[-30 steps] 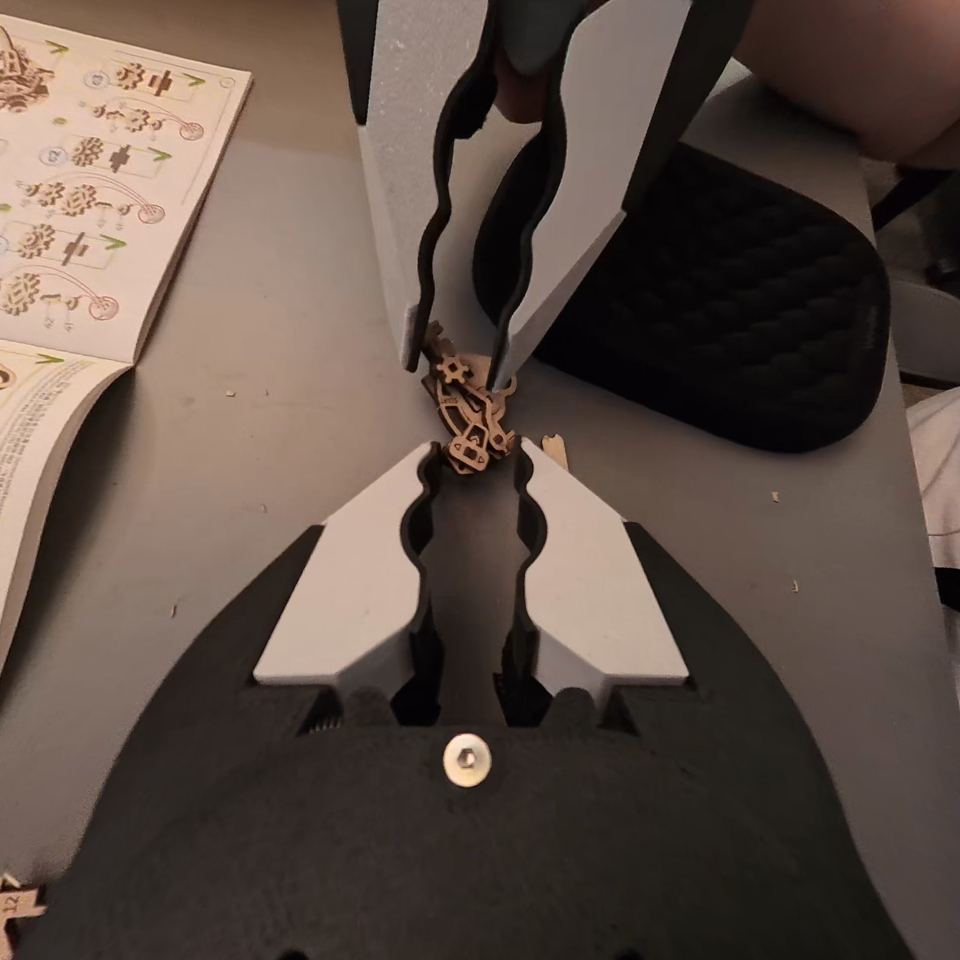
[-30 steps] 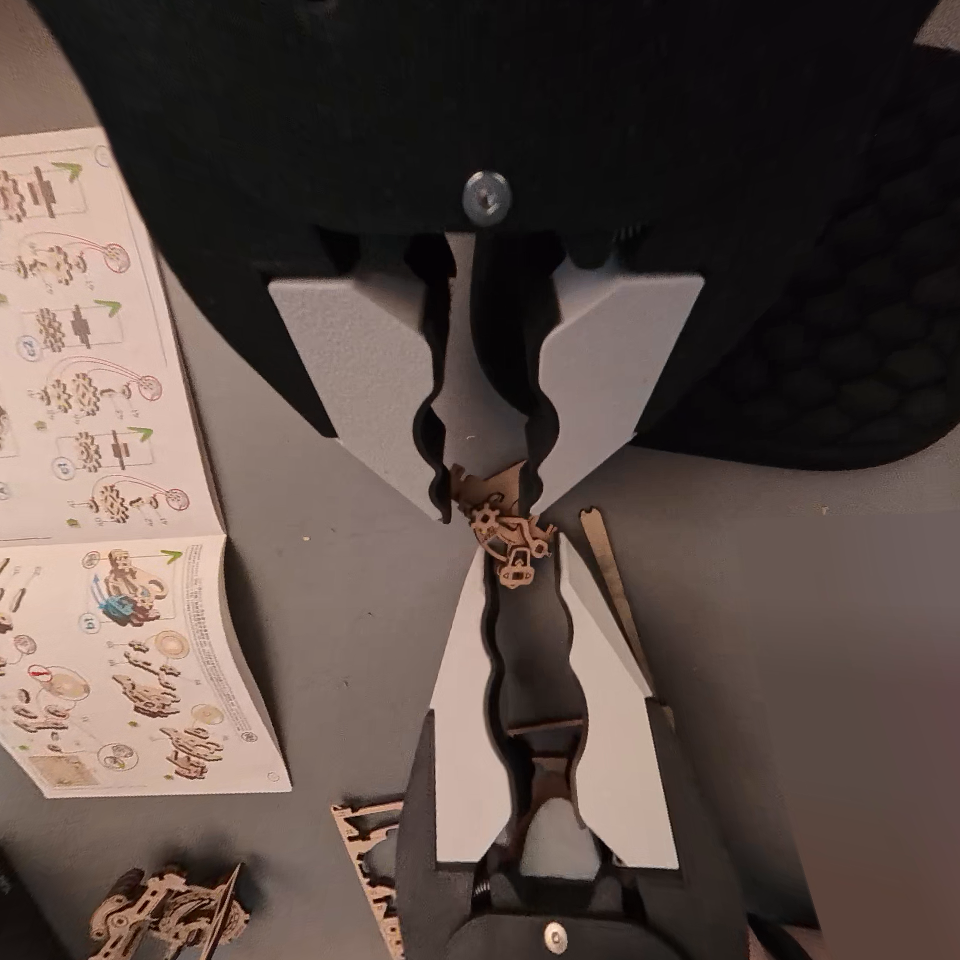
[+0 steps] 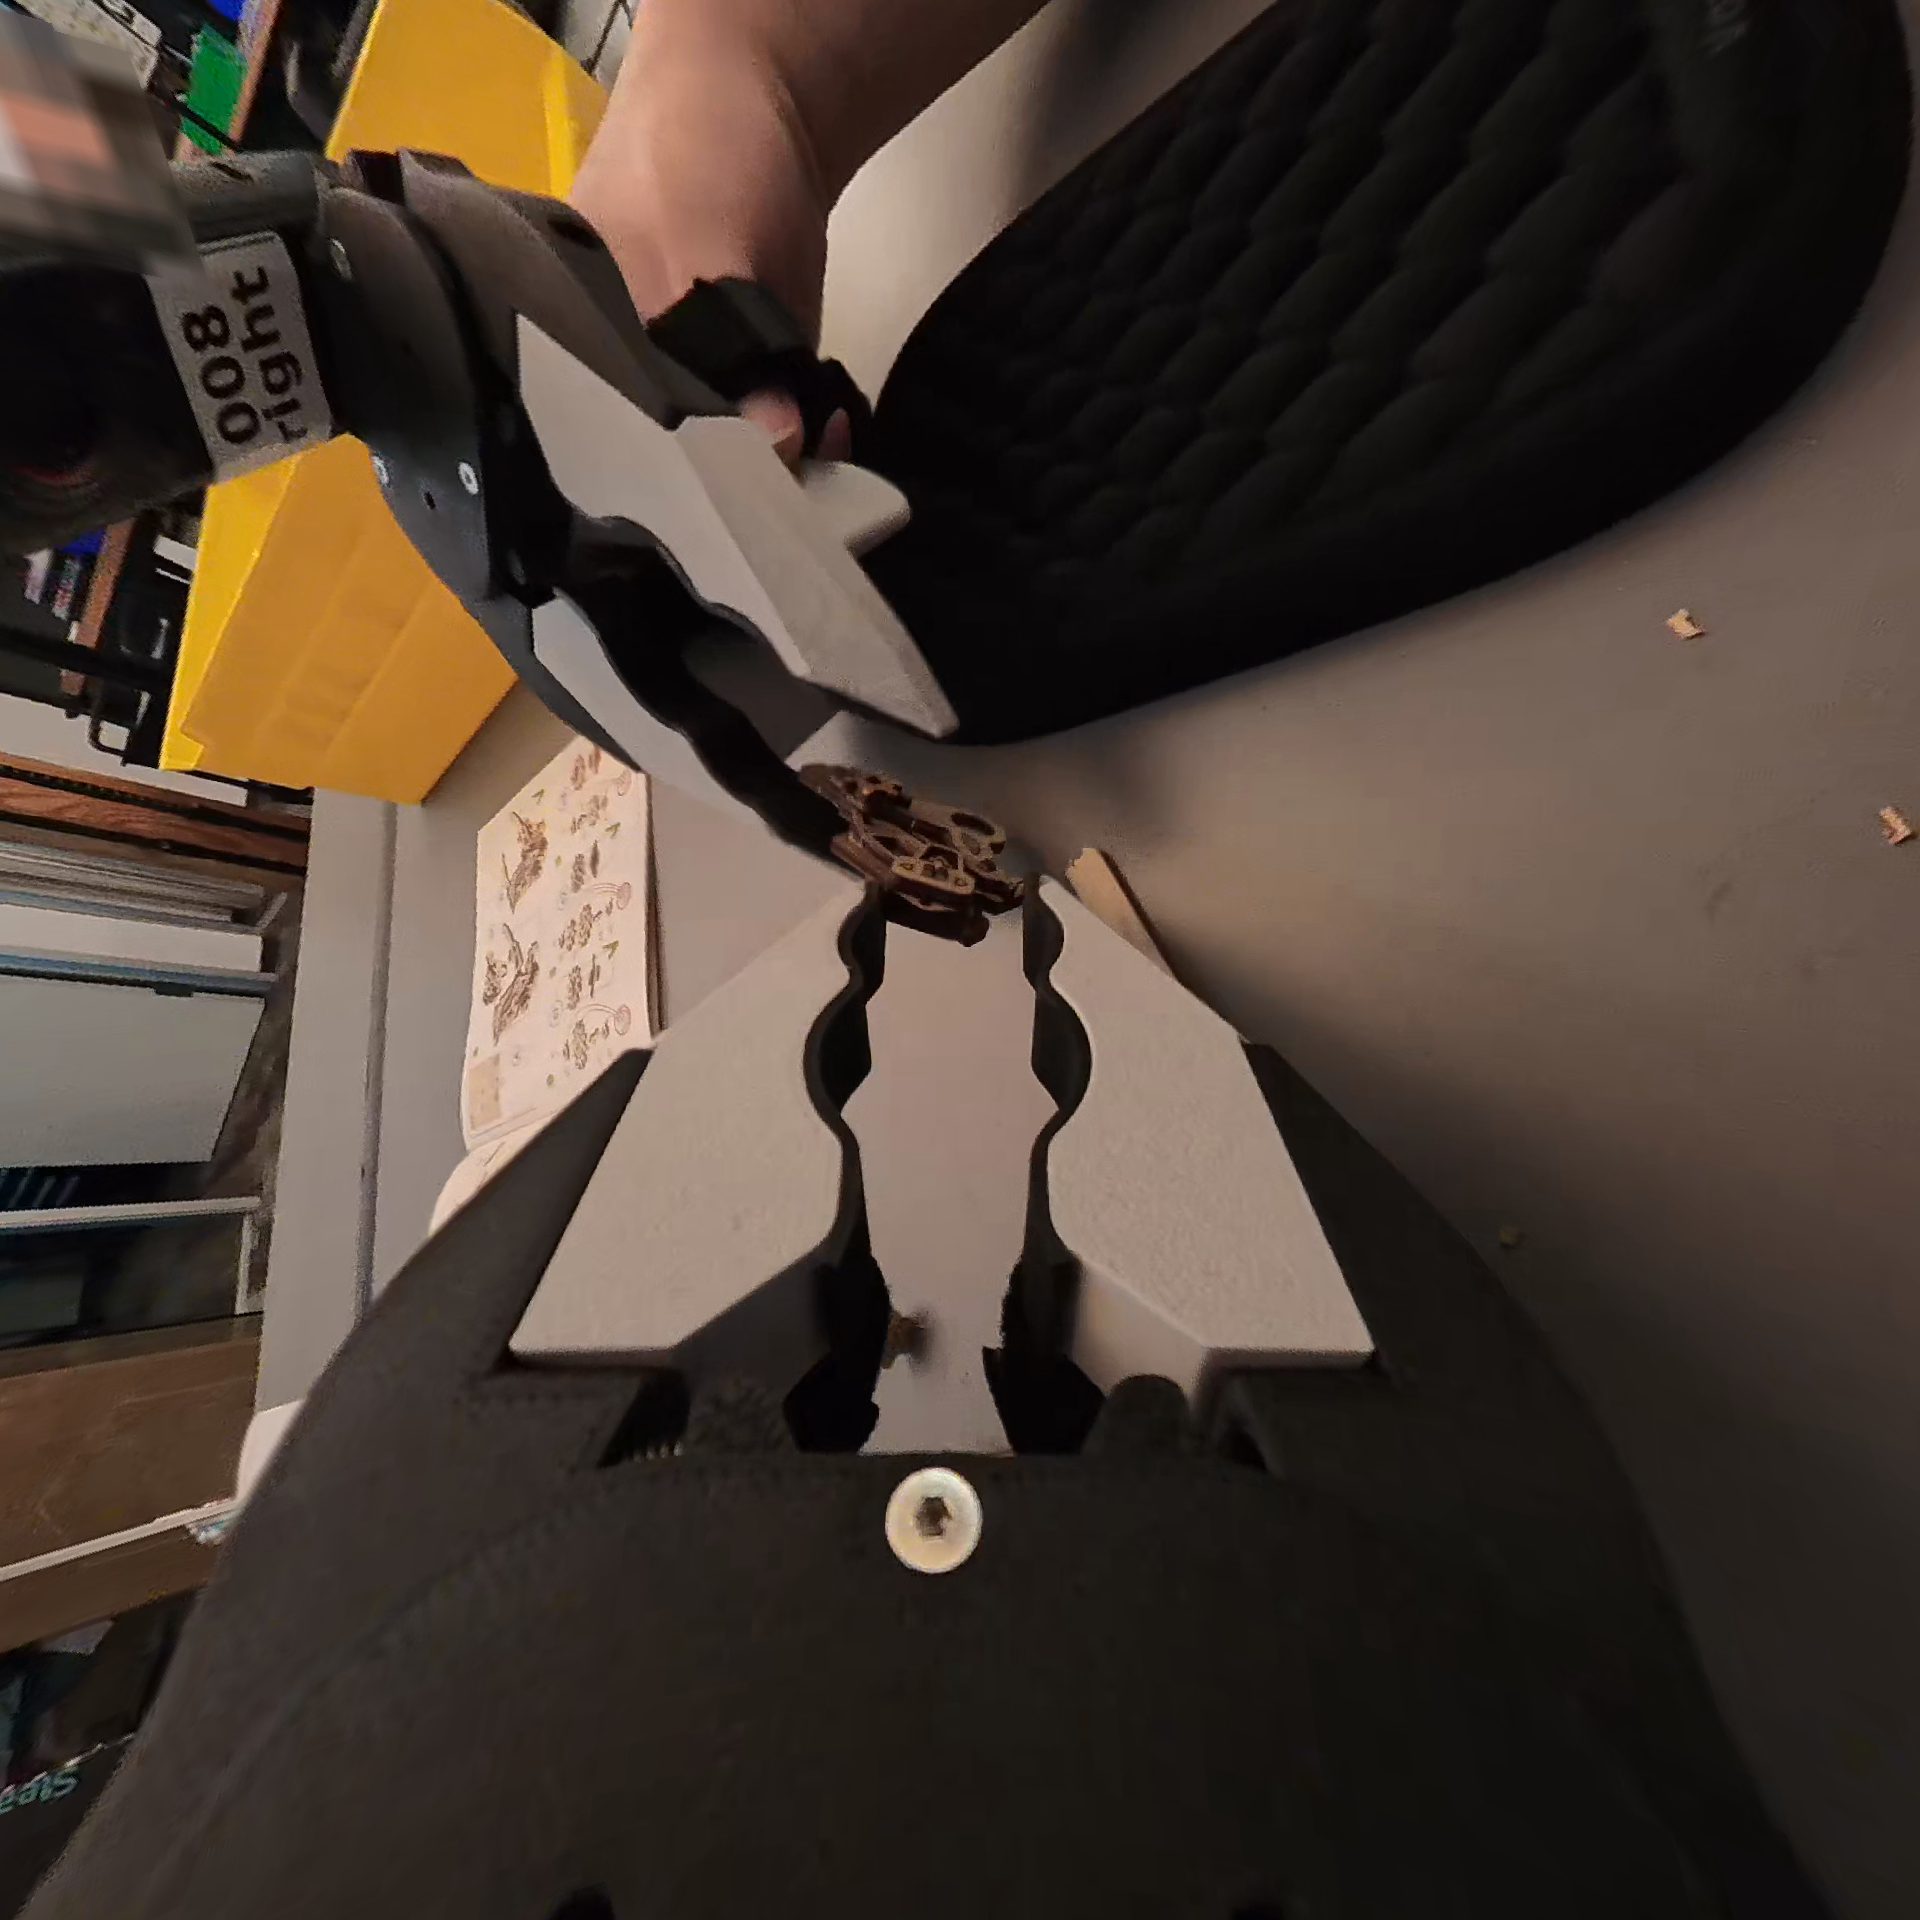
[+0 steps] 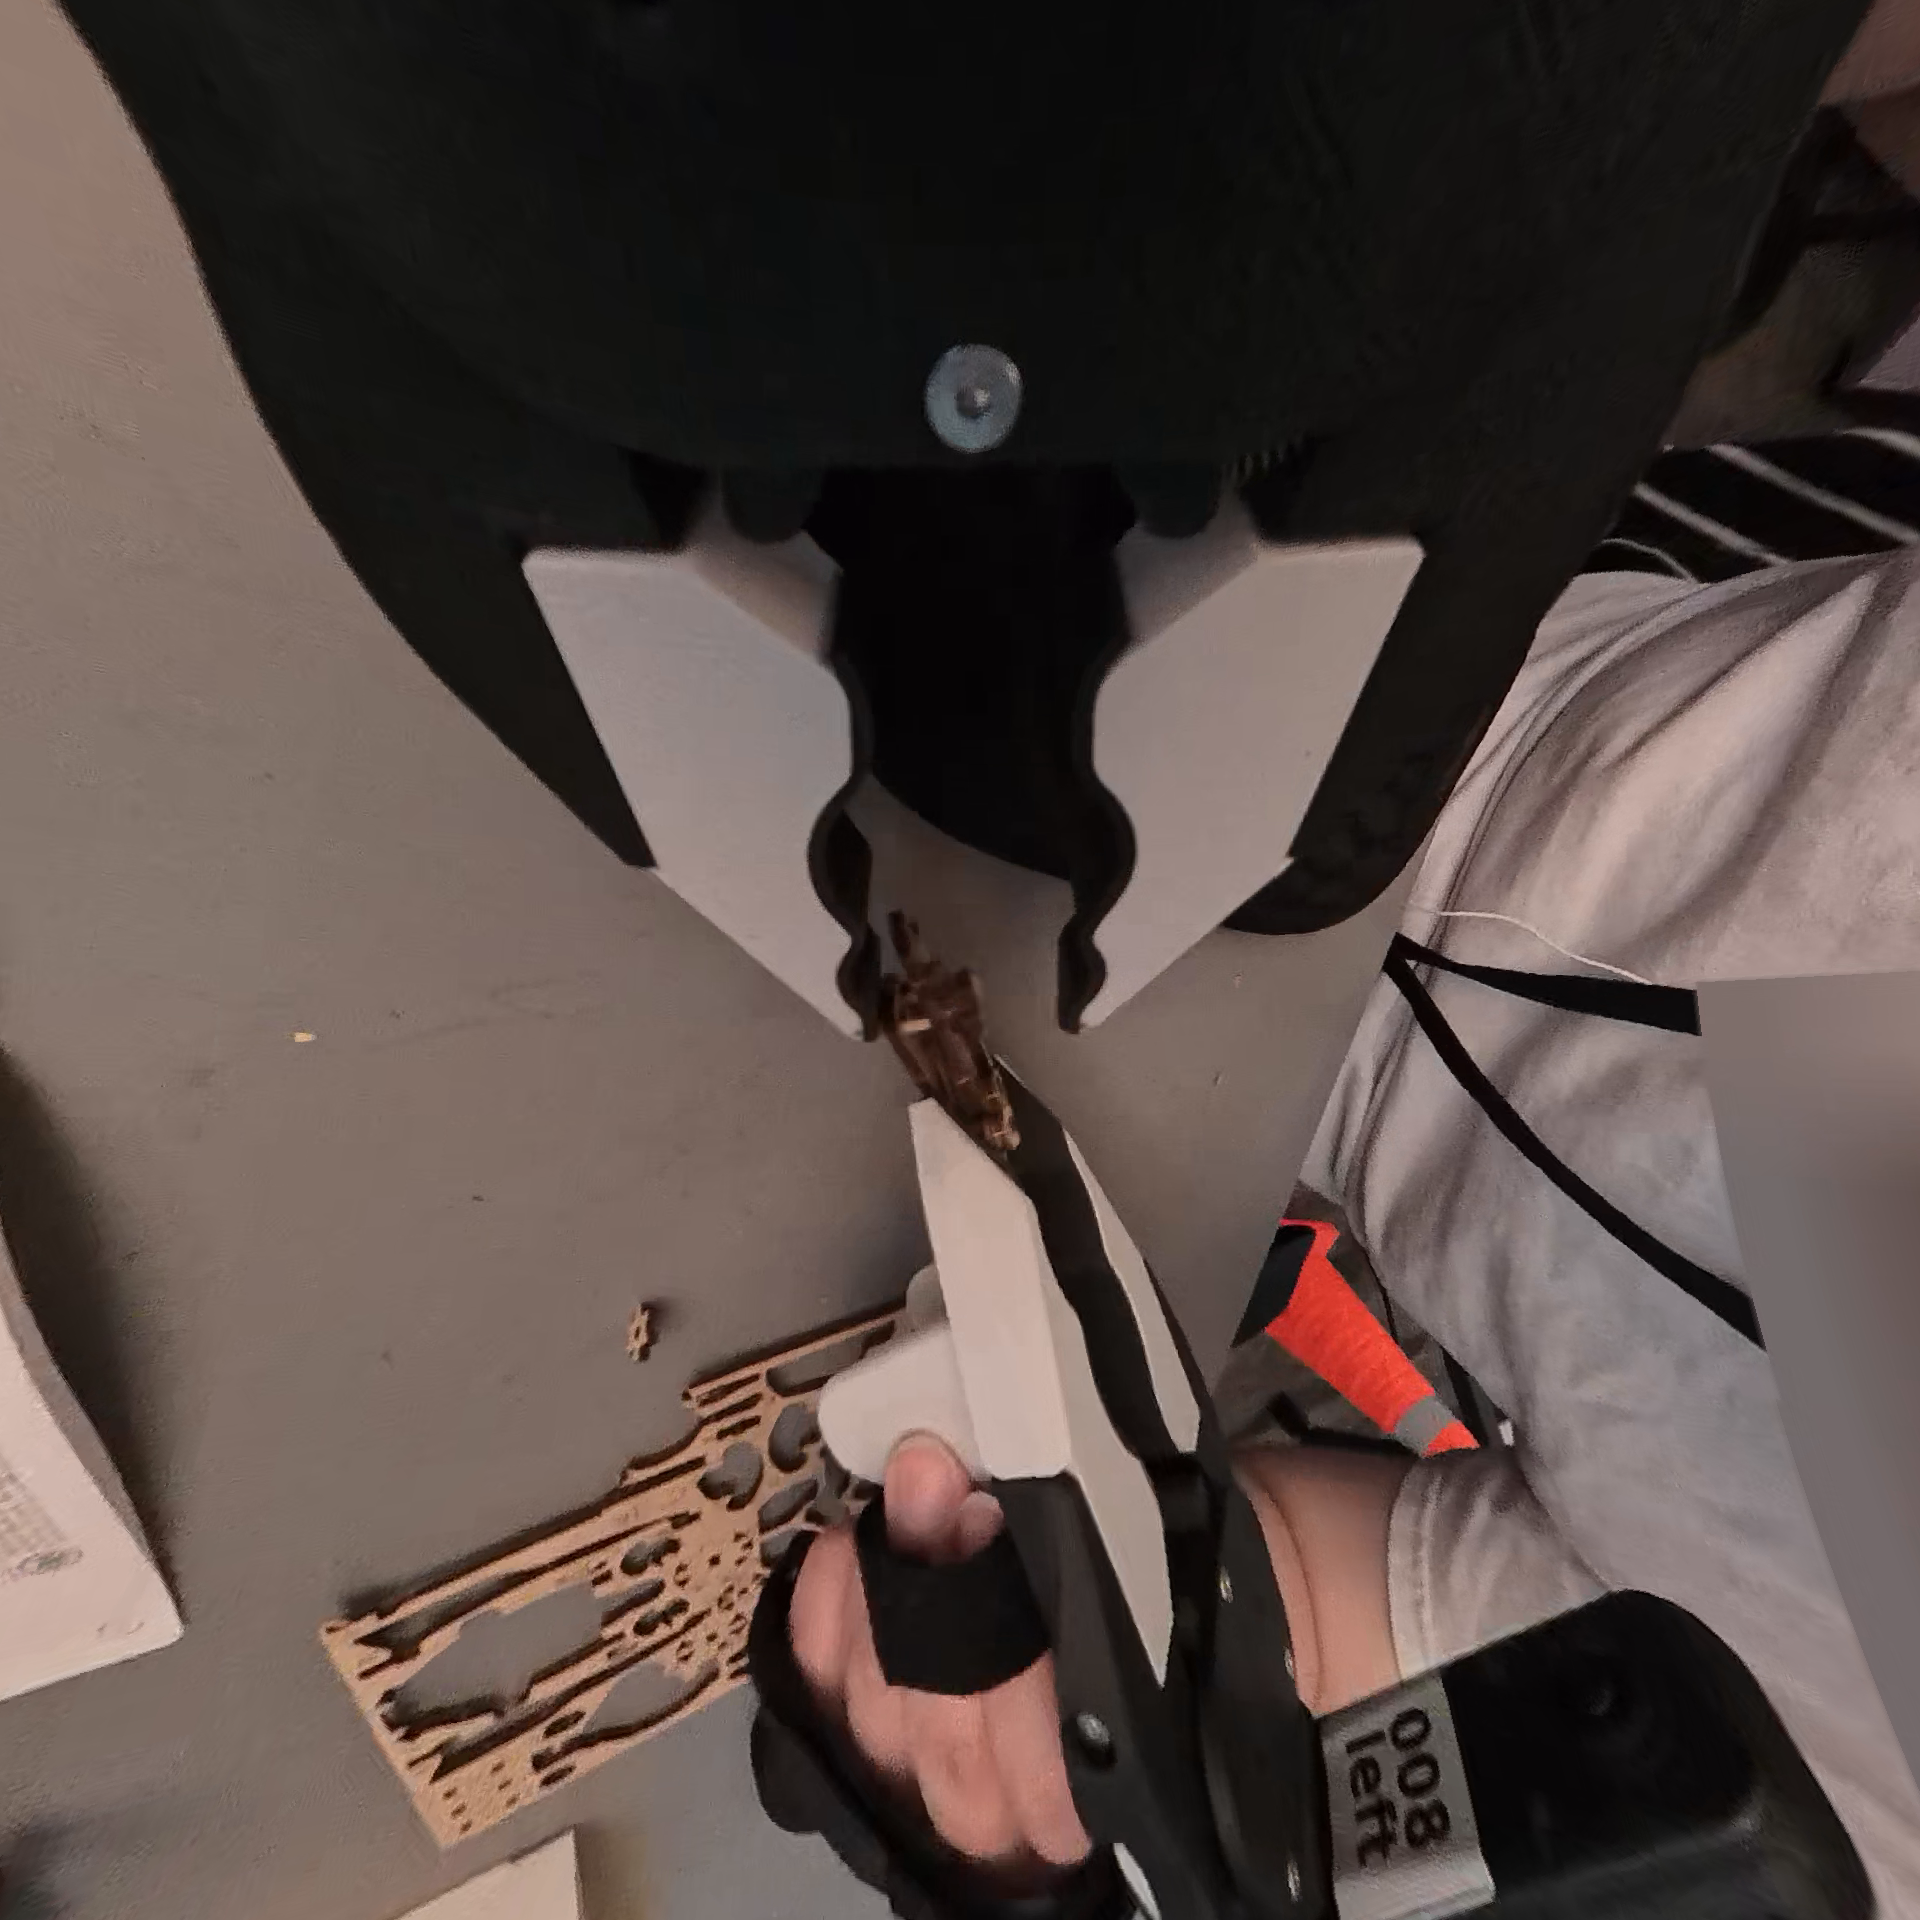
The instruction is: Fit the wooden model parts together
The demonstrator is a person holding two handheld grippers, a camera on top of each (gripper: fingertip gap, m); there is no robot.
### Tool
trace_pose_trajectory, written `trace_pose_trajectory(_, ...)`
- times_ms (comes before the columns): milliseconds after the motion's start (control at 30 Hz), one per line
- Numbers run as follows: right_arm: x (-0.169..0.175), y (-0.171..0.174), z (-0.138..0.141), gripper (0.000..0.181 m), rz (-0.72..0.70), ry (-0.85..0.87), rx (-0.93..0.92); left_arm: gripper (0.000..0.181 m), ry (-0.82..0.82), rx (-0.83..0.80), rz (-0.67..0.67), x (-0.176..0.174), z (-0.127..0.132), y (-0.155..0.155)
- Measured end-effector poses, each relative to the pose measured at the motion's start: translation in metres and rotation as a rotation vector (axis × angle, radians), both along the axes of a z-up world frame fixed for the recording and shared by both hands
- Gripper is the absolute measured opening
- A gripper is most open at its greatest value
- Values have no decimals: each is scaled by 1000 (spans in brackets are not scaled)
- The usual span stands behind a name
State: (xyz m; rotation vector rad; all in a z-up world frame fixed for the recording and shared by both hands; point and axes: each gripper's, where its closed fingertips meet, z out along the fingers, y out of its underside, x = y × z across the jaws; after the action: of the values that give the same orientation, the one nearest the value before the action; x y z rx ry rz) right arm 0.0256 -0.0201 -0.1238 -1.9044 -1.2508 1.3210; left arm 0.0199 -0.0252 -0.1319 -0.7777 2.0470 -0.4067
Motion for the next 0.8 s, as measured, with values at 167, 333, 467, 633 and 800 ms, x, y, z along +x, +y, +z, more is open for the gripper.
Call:
trace_pose_trajectory(167, -1, -7, 4, 18, 46, 2, 129, 25, -2, 4, -13, -2, 1, -2)
trace_pose_trajectory(333, -3, -3, 2, 18, 14, -48, 181, 25, 6, 26, 5, -3, -2, 2)
trace_pose_trajectory(467, -5, -1, -1, 18, -25, -84, 172, 25, -10, 13, 0, -2, 1, 0)
trace_pose_trajectory(633, -6, 1, -5, 17, -46, -134, 232, 24, -19, 40, 0, -2, 1, 1)
trace_pose_trajectory(800, -6, 2, 1, 17, -56, -157, 376, 23, -43, 81, 5, -1, 5, 2)
